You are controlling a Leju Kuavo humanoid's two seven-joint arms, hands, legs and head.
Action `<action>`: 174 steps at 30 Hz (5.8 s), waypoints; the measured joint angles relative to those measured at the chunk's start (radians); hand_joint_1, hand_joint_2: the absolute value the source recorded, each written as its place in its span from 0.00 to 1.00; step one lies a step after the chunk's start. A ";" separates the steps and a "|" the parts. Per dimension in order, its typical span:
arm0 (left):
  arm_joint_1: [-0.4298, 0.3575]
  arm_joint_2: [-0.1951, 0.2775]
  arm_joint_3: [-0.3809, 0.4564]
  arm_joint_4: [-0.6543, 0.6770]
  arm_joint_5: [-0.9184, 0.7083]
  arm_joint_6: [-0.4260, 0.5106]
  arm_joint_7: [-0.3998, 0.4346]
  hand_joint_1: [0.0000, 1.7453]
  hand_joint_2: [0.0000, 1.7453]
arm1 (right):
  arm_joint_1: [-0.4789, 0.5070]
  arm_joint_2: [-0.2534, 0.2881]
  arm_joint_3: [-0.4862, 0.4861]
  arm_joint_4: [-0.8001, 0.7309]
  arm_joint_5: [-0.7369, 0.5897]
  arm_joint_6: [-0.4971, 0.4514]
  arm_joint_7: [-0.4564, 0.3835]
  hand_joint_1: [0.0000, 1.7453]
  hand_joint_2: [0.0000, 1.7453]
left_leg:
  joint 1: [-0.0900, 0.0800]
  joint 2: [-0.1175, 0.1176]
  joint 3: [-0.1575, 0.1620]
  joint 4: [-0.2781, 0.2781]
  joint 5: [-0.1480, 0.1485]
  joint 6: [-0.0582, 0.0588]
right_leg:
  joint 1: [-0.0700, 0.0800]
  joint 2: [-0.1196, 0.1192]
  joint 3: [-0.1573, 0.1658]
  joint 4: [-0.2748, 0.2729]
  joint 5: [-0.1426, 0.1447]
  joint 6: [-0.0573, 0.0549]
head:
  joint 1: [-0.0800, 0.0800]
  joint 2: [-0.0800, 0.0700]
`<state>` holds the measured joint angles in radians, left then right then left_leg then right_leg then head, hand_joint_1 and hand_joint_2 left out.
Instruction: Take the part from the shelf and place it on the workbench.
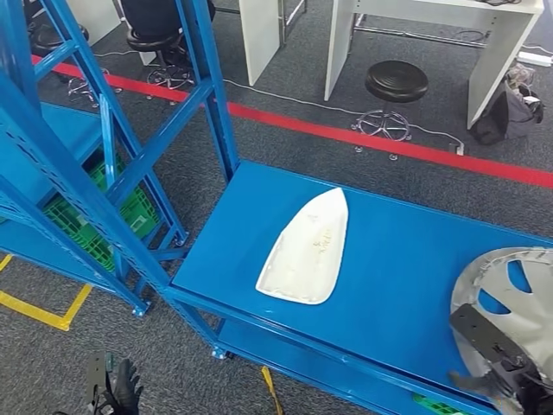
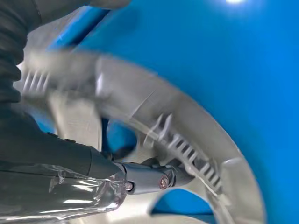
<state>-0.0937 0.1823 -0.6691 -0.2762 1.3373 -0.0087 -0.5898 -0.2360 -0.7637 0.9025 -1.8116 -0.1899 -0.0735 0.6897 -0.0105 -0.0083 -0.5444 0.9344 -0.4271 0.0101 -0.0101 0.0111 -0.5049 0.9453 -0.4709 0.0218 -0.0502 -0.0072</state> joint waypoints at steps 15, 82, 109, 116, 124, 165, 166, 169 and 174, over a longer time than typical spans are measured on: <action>-0.001 0.014 0.000 0.000 0.013 -0.021 -0.001 0.00 0.00 | -0.416 -0.084 0.359 -0.137 0.081 0.192 -0.001 0.00 1.00 | 0.000 -0.001 -0.001 0.000 0.001 -0.001 | 0.000 -0.002 -0.001 -0.001 0.000 0.000 | 0.001 0.000; 0.005 0.012 0.000 0.003 0.004 -0.041 -0.003 0.00 0.00 | 0.028 -0.111 -0.403 -0.171 0.880 0.688 0.004 0.00 1.00 | 0.000 -0.016 -0.001 0.000 0.001 0.000 | 0.001 -0.016 0.006 -0.005 -0.003 0.001 | 0.000 0.000; -0.002 0.012 -0.001 0.003 -0.020 -0.045 0.002 0.00 0.00 | 0.016 -0.118 -0.777 -0.186 0.809 0.464 0.003 0.00 1.00 | 0.000 -0.015 0.000 0.000 0.001 0.000 | 0.001 -0.013 0.006 -0.005 -0.002 0.001 | 0.000 0.000; -0.009 0.011 -0.002 0.003 -0.025 -0.045 0.004 0.00 0.00 | -0.121 -0.124 -0.684 0.010 0.675 0.369 -0.044 0.00 1.00 | 0.000 -0.014 0.000 0.000 0.001 0.000 | 0.001 -0.013 0.006 -0.005 -0.002 0.002 | 0.000 0.000; -0.019 0.010 -0.004 0.003 -0.048 -0.042 0.020 0.00 0.00 | -0.207 -0.123 -0.563 0.188 0.638 0.295 -0.095 0.00 1.00 | 0.000 -0.015 -0.001 0.000 0.001 0.000 | 0.001 -0.014 0.006 -0.005 -0.002 0.002 | 0.000 0.000; -0.046 0.000 -0.029 0.003 -0.081 -0.030 0.031 0.00 0.00 | -0.514 0.217 -0.111 0.663 0.495 0.112 -0.432 0.00 1.00 | 0.000 -0.015 -0.001 0.000 0.001 0.000 | 0.001 -0.013 0.007 -0.004 -0.002 0.002 | 0.000 0.000; -0.046 0.000 -0.029 0.003 -0.082 -0.030 0.031 0.00 0.00 | -0.517 0.221 -0.101 0.672 0.488 0.110 -0.432 0.00 1.00 | 0.000 -0.015 -0.001 0.000 0.001 0.000 | 0.001 -0.013 0.007 -0.004 -0.002 0.002 | 0.000 0.000; -0.046 0.001 -0.029 0.003 -0.083 -0.031 0.031 0.00 0.00 | -0.524 0.231 -0.073 0.693 0.470 0.109 -0.427 0.00 1.00 | 0.000 -0.015 -0.001 0.000 0.001 0.000 | 0.001 -0.013 0.007 -0.004 -0.002 0.002 | 0.000 0.000; -0.045 0.001 -0.029 0.003 -0.085 -0.032 0.031 0.00 0.00 | -0.531 0.237 -0.042 0.716 0.460 0.111 -0.421 0.00 1.00 | 0.000 -0.015 -0.001 0.000 0.001 0.000 | 0.001 -0.014 0.007 -0.004 -0.002 0.002 | 0.000 0.000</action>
<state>-0.1389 0.1836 -0.6977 -0.2732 1.2527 -0.0404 -0.5589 -0.7667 -0.5269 0.8606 -1.0956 0.2704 0.0378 0.2685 -0.0100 -0.0231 -0.5451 0.9343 -0.4258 0.0098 -0.0092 -0.0024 -0.4983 0.9411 -0.4726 0.0233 -0.0500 -0.0072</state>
